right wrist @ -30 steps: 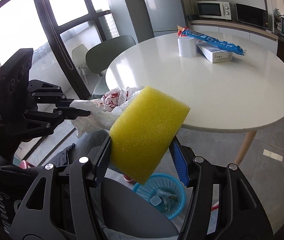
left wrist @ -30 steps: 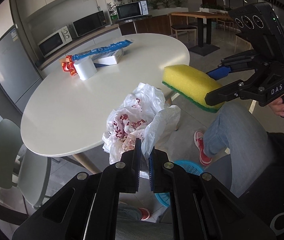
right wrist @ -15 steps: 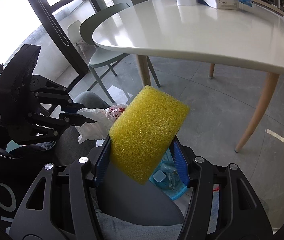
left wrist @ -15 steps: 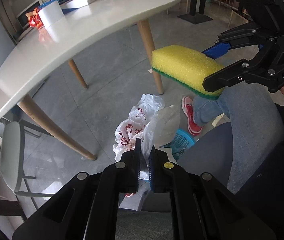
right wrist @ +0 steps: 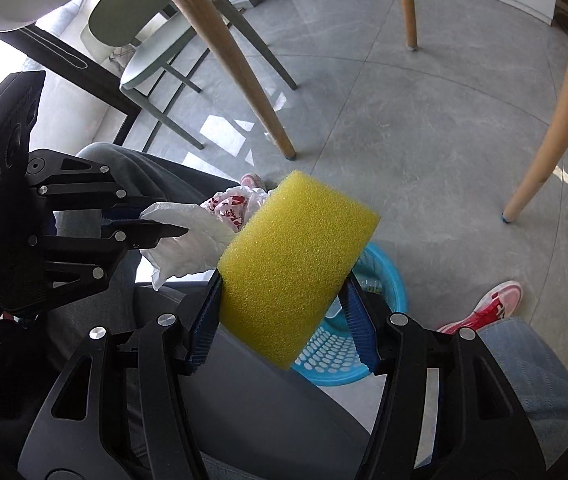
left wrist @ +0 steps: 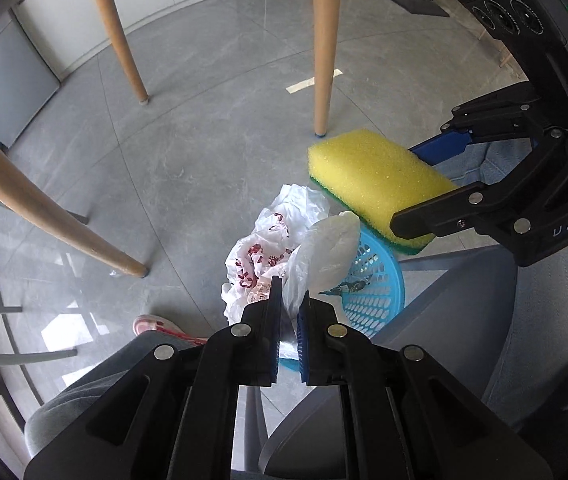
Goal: Collect trash
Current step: 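Carry the white bag and yellow sponge down over the blue wastebasket with both tools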
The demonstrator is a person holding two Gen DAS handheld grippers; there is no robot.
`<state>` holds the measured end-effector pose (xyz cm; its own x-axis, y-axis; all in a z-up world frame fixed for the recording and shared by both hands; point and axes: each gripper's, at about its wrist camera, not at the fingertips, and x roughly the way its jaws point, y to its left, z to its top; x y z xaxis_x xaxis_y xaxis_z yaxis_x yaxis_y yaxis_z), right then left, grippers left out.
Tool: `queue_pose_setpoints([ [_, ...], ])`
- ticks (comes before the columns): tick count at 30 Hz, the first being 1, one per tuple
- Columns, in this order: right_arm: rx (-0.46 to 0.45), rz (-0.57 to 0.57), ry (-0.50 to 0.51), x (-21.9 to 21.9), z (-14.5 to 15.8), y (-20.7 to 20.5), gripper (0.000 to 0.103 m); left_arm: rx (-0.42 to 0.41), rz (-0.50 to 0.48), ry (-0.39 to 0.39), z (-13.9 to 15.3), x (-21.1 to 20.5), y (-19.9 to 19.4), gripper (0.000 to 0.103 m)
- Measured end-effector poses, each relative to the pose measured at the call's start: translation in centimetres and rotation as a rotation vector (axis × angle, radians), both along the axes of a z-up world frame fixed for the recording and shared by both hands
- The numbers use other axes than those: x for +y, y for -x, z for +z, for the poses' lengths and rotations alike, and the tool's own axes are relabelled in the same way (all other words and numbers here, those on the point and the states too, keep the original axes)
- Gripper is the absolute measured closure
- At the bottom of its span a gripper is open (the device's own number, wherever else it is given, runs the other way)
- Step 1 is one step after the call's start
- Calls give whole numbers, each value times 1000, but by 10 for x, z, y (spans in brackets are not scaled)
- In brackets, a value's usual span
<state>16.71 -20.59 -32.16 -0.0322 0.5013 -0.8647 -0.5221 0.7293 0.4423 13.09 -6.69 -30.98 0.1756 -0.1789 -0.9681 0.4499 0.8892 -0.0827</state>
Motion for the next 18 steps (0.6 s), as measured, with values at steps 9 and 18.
queue_pose_setpoints([
  [9,228,-121,34,1,-97,-30,49,175,111,5,-72,0,-27,97],
  [18,326,-73,169,12,-170,-29,49,323,84,-43,-129,-10,-35,97],
])
